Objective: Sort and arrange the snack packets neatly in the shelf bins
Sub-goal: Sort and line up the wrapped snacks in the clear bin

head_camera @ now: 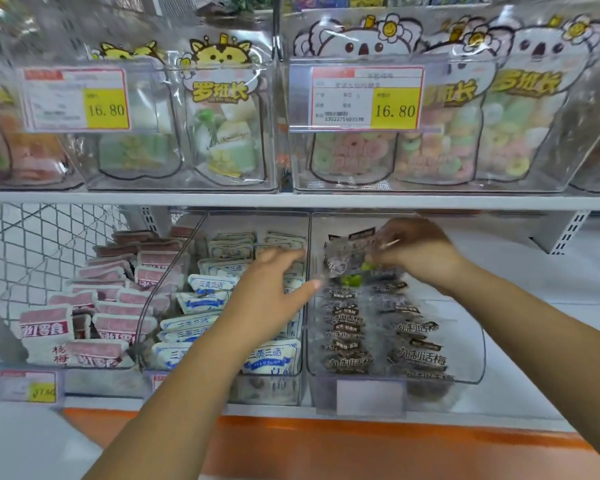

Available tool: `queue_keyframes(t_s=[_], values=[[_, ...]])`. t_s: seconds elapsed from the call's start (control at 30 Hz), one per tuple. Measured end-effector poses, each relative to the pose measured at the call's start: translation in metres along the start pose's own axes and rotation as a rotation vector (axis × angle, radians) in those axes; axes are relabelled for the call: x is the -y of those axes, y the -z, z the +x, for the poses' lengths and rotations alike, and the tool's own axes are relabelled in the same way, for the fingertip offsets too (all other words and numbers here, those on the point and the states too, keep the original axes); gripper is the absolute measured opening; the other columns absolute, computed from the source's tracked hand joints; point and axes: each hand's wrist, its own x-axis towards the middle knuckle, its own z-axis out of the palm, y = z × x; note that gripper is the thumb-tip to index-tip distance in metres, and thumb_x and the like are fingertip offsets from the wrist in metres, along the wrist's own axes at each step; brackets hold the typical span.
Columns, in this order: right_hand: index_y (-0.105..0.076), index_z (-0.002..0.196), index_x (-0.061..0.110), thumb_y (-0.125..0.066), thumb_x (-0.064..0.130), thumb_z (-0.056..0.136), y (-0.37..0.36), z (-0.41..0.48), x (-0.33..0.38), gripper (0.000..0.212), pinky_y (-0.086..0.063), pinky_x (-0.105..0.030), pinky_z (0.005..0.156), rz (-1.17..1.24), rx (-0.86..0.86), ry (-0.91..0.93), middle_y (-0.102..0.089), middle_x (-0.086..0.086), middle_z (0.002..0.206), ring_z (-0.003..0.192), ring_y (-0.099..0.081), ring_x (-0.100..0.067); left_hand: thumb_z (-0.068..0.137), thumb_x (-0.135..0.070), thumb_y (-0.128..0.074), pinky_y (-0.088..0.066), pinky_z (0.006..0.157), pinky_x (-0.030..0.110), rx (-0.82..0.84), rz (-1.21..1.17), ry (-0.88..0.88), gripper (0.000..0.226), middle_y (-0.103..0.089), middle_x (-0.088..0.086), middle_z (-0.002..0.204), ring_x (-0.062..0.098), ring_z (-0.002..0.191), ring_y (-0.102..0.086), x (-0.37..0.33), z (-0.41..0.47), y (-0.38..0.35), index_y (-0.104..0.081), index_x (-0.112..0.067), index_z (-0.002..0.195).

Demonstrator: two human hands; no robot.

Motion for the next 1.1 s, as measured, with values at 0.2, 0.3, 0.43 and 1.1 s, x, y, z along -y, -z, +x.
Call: queue_keyframes(t_s=[0.2, 0.3, 0.43, 1.1], values=[[-0.047, 0.074, 0.020, -0.073, 0.028, 0.082, -0.053, 0.019, -0.019, 0.028, -0.036, -0.025, 0.054, -0.450, 0.150, 0.071, -0.060, 0.002, 0.084, 0.072, -0.053, -0.016, 0.092, -0.053, -0.049, -0.040, 0.102, 0.026, 0.072, 0.012, -0.031, 0.051, -0.048, -0.014, 0.136, 0.000, 0.115, -0.049, 0.006, -0.004, 0.000, -0.047, -0.033, 0.139], [-0.055, 0.106, 0.018, -0.065, 0.028, 0.089, -0.053, 0.030, -0.022, 0.023, -0.042, -0.029, 0.068, -0.629, 0.291, 0.099, -0.062, -0.004, 0.102, 0.086, -0.057, -0.020, 0.091, -0.054, -0.049, -0.043, 0.101, 0.026, 0.091, -0.002, -0.039, 0.052, -0.047, -0.018, 0.133, -0.004, 0.110, -0.049, 0.005, -0.003, 0.001, -0.045, -0.038, 0.140], [-0.040, 0.138, 0.035, -0.065, 0.036, 0.087, -0.042, 0.036, -0.013, 0.058, -0.049, -0.035, 0.084, -0.625, 0.326, 0.135, -0.057, -0.001, 0.130, 0.106, -0.057, -0.023, 0.090, -0.054, -0.050, -0.041, 0.103, 0.025, 0.097, 0.004, -0.077, 0.051, -0.046, -0.020, 0.137, -0.004, 0.114, -0.048, 0.007, -0.001, 0.004, -0.046, -0.038, 0.138], [-0.058, 0.122, 0.024, -0.069, 0.022, 0.082, -0.028, 0.041, -0.023, 0.041, -0.040, -0.021, 0.064, -0.295, 0.397, 0.090, -0.056, 0.011, 0.099, 0.090, -0.058, -0.011, 0.080, -0.066, -0.056, -0.014, 0.114, 0.022, 0.116, 0.165, -0.229, 0.069, -0.023, -0.030, 0.148, -0.005, 0.136, -0.014, -0.003, -0.012, 0.004, -0.036, -0.043, 0.143]])
